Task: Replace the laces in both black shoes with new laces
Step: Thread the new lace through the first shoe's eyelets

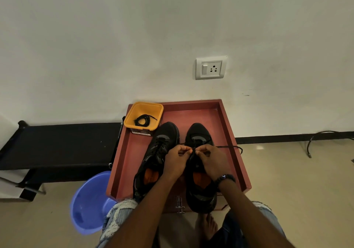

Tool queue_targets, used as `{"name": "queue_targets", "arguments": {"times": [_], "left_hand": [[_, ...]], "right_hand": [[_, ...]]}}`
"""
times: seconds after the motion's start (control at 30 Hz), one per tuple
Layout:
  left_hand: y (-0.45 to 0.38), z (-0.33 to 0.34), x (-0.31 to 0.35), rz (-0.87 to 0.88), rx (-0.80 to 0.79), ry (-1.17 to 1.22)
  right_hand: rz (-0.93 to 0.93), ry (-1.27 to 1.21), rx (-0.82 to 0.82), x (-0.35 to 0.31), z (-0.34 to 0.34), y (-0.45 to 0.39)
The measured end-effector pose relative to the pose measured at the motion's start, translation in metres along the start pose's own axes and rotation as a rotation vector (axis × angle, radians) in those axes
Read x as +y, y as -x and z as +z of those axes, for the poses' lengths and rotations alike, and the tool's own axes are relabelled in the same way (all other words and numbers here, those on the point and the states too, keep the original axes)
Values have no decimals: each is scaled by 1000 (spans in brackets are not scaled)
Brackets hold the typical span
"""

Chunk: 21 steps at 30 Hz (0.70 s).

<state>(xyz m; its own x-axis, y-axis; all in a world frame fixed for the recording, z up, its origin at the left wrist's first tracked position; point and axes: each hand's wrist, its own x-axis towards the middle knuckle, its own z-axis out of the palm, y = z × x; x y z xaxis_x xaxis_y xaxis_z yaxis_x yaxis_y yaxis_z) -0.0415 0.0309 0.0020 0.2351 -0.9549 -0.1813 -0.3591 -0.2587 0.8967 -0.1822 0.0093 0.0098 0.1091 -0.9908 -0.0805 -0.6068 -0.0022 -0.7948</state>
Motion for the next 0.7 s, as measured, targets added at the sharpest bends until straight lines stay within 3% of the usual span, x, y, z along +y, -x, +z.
{"name": "queue_targets", "arguments": {"times": [0.17,0.33,0.43,0.6,0.7], "left_hand": [[-1,4,5,-65,152,79],[-6,-13,26,-257,248,809],[-4,-43,48,-186,276,932],[4,-71,54,-73,259,632],[12,-64,46,50,160,120]], "right_hand": [[-33,-18,-166,12,-8,7],[-34,90,-194,21,-13,13],[-26,86,-145,18,-13,18],[14,7,-109,7,-15,25],[31,91,-45,3,-12,25]]}}
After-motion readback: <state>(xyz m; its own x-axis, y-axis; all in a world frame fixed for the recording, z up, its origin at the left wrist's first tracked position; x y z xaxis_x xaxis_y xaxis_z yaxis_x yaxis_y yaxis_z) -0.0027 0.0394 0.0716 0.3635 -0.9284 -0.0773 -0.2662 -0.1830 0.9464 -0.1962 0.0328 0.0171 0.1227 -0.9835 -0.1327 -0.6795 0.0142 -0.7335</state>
